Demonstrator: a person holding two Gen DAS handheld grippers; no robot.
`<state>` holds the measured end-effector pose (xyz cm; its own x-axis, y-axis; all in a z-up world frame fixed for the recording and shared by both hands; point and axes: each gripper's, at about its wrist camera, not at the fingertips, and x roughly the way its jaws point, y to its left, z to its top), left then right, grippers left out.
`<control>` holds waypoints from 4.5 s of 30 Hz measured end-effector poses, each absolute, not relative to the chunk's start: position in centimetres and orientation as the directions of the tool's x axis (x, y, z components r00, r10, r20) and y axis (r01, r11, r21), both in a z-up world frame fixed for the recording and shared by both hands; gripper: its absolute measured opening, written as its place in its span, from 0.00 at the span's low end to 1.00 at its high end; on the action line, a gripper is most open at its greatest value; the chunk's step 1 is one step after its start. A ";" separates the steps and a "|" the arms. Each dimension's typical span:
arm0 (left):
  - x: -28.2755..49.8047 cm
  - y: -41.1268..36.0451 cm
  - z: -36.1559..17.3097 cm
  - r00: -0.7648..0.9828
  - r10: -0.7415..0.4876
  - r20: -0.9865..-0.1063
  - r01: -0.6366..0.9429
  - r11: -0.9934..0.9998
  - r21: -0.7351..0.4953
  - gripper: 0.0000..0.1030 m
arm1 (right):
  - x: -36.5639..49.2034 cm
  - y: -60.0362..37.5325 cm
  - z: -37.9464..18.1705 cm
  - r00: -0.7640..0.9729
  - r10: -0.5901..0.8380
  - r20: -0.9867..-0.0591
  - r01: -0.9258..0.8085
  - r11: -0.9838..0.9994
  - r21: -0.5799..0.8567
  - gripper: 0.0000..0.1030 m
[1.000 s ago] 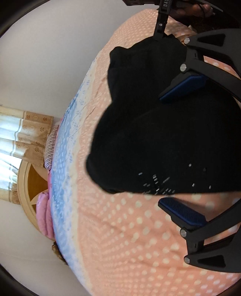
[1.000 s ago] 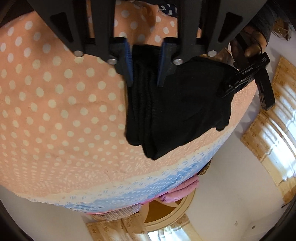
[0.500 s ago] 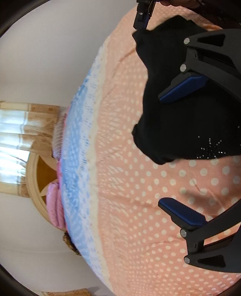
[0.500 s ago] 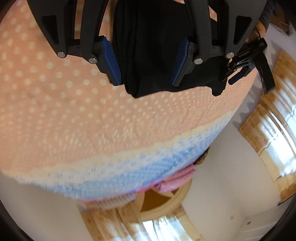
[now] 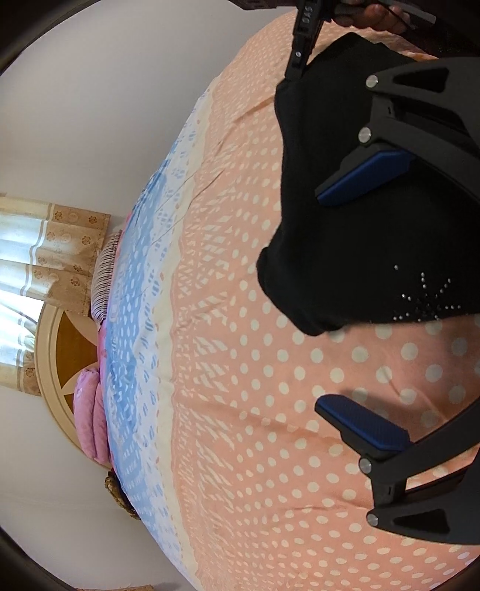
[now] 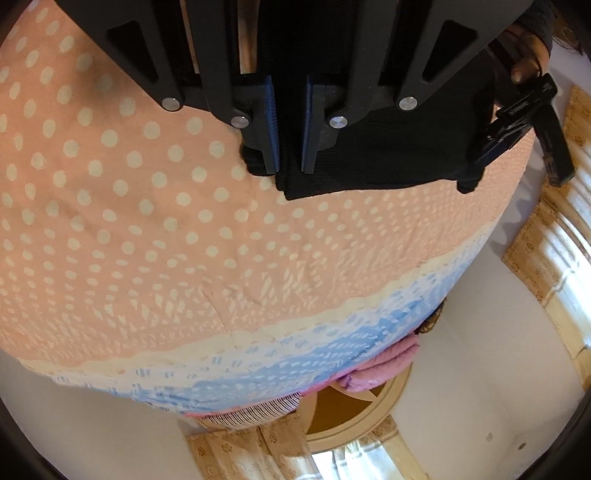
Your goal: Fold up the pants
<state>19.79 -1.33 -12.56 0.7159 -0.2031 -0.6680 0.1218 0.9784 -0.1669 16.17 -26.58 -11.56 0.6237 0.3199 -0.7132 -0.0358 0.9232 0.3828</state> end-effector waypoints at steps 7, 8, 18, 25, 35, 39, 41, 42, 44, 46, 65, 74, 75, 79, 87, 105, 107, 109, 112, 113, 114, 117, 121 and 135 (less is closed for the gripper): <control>18.7 -1.1 -11.9 0.722 -0.205 -0.661 0.124 0.978 -0.167 1.00 | 15.1 -27.2 -10.7 0.644 0.367 -0.671 -0.070 0.902 0.426 0.15; 18.4 -1.0 -11.8 0.722 -0.206 -0.661 0.123 0.978 -0.170 1.00 | 14.7 -27.2 -10.5 0.650 0.367 -0.665 -0.075 0.902 0.425 0.15; 15.5 -1.2 -11.2 0.719 -0.219 -0.659 0.154 0.976 -0.155 1.00 | 7.6 -23.6 -6.9 0.733 0.368 -0.571 -0.253 0.928 0.272 0.38; 13.0 -3.0 -13.3 0.679 -0.239 -0.694 0.212 0.969 -0.127 1.00 | 6.3 -21.8 -11.2 0.603 0.387 -0.697 -0.330 0.917 0.223 0.37; 12.8 -2.0 -10.9 0.746 -0.212 -0.632 0.179 0.977 -0.117 1.00 | 7.3 -22.8 -7.3 0.647 0.443 -0.620 -0.344 0.896 0.281 0.38; 15.7 -1.9 -9.5 0.762 -0.171 -0.625 0.157 0.985 -0.078 1.00 | 11.2 -22.6 -7.0 0.662 0.435 -0.610 -0.320 0.900 0.295 0.38; 17.7 -2.3 -10.2 0.725 -0.133 -0.676 0.143 0.989 -0.042 1.00 | 12.8 -22.4 -7.7 0.640 0.438 -0.632 -0.308 0.899 0.312 0.38; 18.2 -2.5 -10.8 0.705 -0.127 -0.698 0.146 0.989 -0.033 1.00 | 13.6 -22.3 -8.3 0.633 0.406 -0.659 -0.279 0.914 0.294 0.38; 18.8 -2.6 -11.8 0.689 -0.131 -0.712 0.154 0.988 -0.033 1.00 | 14.7 -22.6 -9.5 0.608 0.353 -0.711 -0.220 0.935 0.277 0.38; 19.0 -2.6 -12.5 0.684 -0.148 -0.714 0.157 0.986 -0.054 1.00 | 15.2 -23.1 -10.4 0.592 0.383 -0.709 -0.217 0.923 0.317 0.38; 15.4 -2.4 -11.0 0.676 -0.221 -0.703 0.194 0.974 -0.120 1.00 | 11.0 -27.6 -9.4 0.679 0.399 -0.616 -0.217 0.911 0.351 0.56; 16.4 -2.0 -13.5 0.635 -0.279 -0.720 0.188 0.960 -0.206 1.00 | 10.9 -29.5 -11.5 0.648 0.407 -0.644 -0.141 0.895 0.423 0.57; 16.5 -2.0 -13.7 0.630 -0.289 -0.721 0.190 0.957 -0.218 1.00 | 11.0 -29.6 -11.8 0.639 0.416 -0.647 -0.134 0.889 0.438 0.58; 16.8 -2.3 -14.0 0.633 -0.300 -0.714 0.211 0.954 -0.214 1.00 | 11.2 -29.6 -12.6 0.622 0.429 -0.654 -0.118 0.878 0.464 0.62; 17.6 -2.1 -14.1 0.617 -0.345 -0.707 0.252 0.938 -0.238 1.00 | 11.6 -28.4 -13.0 0.600 0.439 -0.669 -0.115 0.875 0.471 0.62; 17.6 -0.8 -13.4 0.583 -0.499 -0.641 0.315 0.866 -0.388 0.55 | 10.9 -26.2 -11.8 0.584 0.526 -0.618 -0.197 0.831 0.520 0.28; 17.6 -0.5 -13.3 0.578 -0.525 -0.625 0.322 0.850 -0.417 0.41 | 10.2 -25.6 -10.6 0.597 0.525 -0.607 -0.227 0.836 0.500 0.27; 17.6 0.0 -13.1 0.582 -0.539 -0.609 0.317 0.840 -0.441 0.31 | 9.6 -24.9 -9.4 0.603 0.529 -0.597 -0.256 0.837 0.484 0.27; 17.4 0.9 -12.7 0.591 -0.566 -0.575 0.317 0.818 -0.480 0.19 | 9.1 -23.8 -7.4 0.607 0.537 -0.586 -0.304 0.838 0.453 0.27; 17.3 1.2 -12.7 0.592 -0.576 -0.564 0.318 0.810 -0.493 0.17 | 9.0 -23.4 -6.8 0.606 0.539 -0.584 -0.319 0.838 0.443 0.27; 17.1 1.5 -12.5 0.597 -0.583 -0.551 0.319 0.803 -0.504 0.14 | 9.0 -23.0 -6.2 0.605 0.543 -0.582 -0.335 0.837 0.433 0.26; 16.6 2.4 -11.8 0.612 -0.592 -0.525 0.323 0.792 -0.517 0.13 | 9.6 -21.8 -4.7 0.602 0.546 -0.583 -0.373 0.838 0.399 0.26; 15.8 4.6 -10.3 0.653 -0.577 -0.491 0.312 0.795 -0.520 0.12 | 11.4 -19.5 -3.2 0.587 0.556 -0.589 -0.421 0.831 0.365 0.26; 12.6 20.1 -7.6 0.822 -0.279 -0.497 0.044 0.900 -0.433 0.12 | 22.2 -1.7 -4.7 0.363 0.721 -0.590 -0.615 0.661 0.429 0.26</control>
<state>12.56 20.11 -7.57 0.8217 -0.2793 -0.4967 0.0439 0.9001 -0.4335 22.25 -1.65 -4.72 0.3634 0.7210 -0.5900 -0.6150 0.6614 0.4293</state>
